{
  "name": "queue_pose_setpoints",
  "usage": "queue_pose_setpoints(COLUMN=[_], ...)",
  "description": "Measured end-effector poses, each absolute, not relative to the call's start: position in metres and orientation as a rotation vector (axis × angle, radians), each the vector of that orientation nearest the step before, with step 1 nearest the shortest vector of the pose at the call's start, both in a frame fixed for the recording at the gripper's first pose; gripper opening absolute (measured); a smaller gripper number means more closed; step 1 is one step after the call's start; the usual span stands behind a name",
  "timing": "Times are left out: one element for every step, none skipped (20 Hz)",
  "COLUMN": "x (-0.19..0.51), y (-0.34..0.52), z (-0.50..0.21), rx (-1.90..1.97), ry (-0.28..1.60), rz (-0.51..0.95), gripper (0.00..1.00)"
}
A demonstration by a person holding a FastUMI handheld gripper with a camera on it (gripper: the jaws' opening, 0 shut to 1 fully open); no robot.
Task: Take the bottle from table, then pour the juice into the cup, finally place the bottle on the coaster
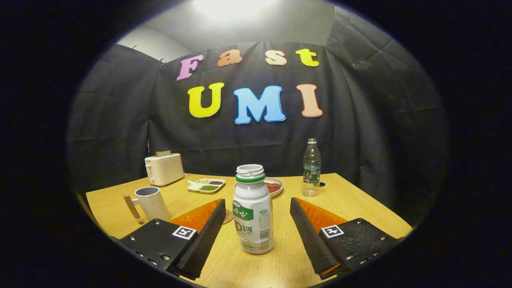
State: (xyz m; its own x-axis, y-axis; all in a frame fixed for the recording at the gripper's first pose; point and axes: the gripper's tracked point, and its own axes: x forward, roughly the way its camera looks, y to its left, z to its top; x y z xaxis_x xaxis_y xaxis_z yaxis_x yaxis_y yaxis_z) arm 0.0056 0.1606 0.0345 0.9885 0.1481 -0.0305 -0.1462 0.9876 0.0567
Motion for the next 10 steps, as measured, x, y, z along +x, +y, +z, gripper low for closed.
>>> queue_pose_setpoints(x=[0.008, 0.011, 0.012, 0.015, 0.018, 0.021, 0.022, 0.025, 0.027, 0.028], y=[0.161, 0.162, 0.162, 0.162, 0.162, 0.164, 0.165, 0.164, 0.164, 0.163], z=[0.03, 0.024, 0.022, 0.018, 0.014, 0.012, 0.011, 0.008, 0.006, 0.003], rx=[0.055, 0.053, 0.05, 0.046, 0.042, 0.042, 0.043, 0.042, 0.042, 0.044], ry=[0.041, 0.048, 0.051, 0.054, 0.055, 0.056, 0.06, 0.064, 0.069, 0.071], rz=[0.142, 0.135, 0.127, 0.118, 0.113, 0.11, 0.106, 0.1, 0.091, 0.081], gripper=[0.98, 0.98, 0.98, 0.98, 0.98, 0.98, 0.98, 0.98, 0.98, 0.98])
